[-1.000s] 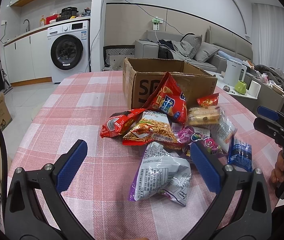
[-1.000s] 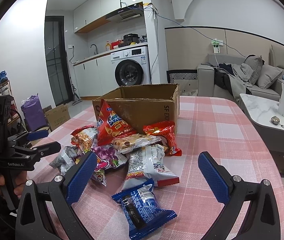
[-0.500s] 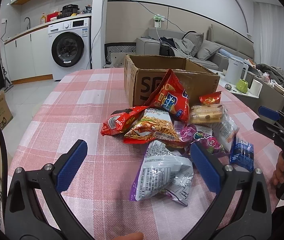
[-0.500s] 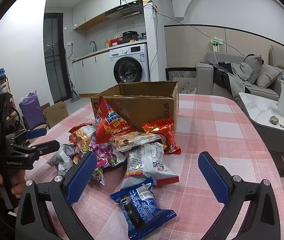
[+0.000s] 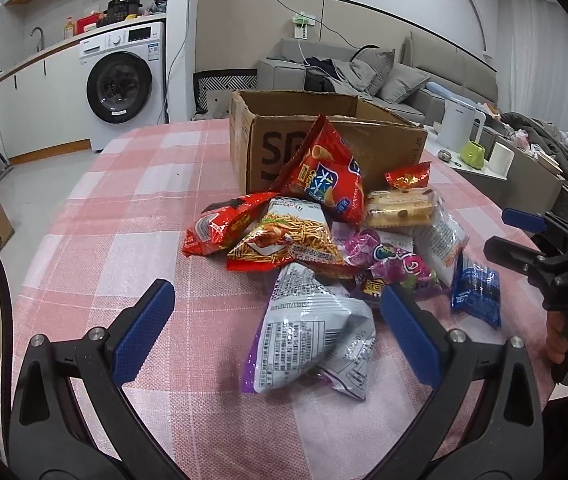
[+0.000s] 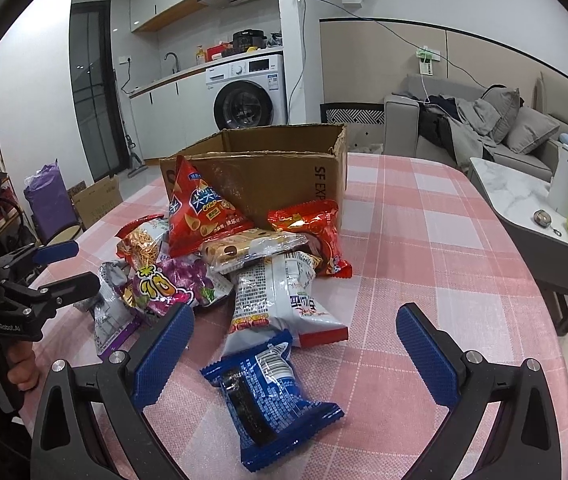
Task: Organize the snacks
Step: 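Grasp the blue cookie packet with the right tool while the left tool grasps the white-purple chip bag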
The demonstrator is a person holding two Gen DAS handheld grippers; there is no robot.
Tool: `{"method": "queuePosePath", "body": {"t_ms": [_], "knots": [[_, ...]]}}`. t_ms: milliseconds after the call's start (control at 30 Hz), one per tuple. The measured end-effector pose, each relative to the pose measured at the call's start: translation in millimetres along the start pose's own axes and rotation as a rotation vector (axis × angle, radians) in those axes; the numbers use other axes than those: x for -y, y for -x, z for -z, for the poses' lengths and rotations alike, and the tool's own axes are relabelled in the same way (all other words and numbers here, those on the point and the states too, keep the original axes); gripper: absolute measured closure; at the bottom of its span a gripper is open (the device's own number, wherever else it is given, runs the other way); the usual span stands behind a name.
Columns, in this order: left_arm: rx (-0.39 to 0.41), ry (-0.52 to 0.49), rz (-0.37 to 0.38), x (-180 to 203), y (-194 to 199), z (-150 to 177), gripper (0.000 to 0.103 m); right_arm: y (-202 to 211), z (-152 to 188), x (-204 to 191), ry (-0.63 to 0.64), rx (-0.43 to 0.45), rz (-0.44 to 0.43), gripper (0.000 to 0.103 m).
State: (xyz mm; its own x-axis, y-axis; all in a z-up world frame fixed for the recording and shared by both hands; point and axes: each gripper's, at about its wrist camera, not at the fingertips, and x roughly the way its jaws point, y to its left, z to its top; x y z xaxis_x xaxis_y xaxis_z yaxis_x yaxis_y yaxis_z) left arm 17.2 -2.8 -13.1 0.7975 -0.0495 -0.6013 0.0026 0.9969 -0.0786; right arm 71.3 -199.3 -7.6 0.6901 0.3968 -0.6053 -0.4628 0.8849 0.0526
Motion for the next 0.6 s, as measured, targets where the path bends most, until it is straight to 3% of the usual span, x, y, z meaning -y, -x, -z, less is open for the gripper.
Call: {"method": "queuePosePath", "body": {"t_ms": [367,600], "knots": [[-0.086,-0.073,0.01,14.9,-11.1,6.6,0.001,-10.3,14.7,-4.1,-0.012,-0.147,-0.013,0.0],[-0.132,-0.071,0.009,14.8,-21.3,6.4,0.001,-20.6,22.9,-2.2,-0.012,-0.22,-0.067,0.004]]}}
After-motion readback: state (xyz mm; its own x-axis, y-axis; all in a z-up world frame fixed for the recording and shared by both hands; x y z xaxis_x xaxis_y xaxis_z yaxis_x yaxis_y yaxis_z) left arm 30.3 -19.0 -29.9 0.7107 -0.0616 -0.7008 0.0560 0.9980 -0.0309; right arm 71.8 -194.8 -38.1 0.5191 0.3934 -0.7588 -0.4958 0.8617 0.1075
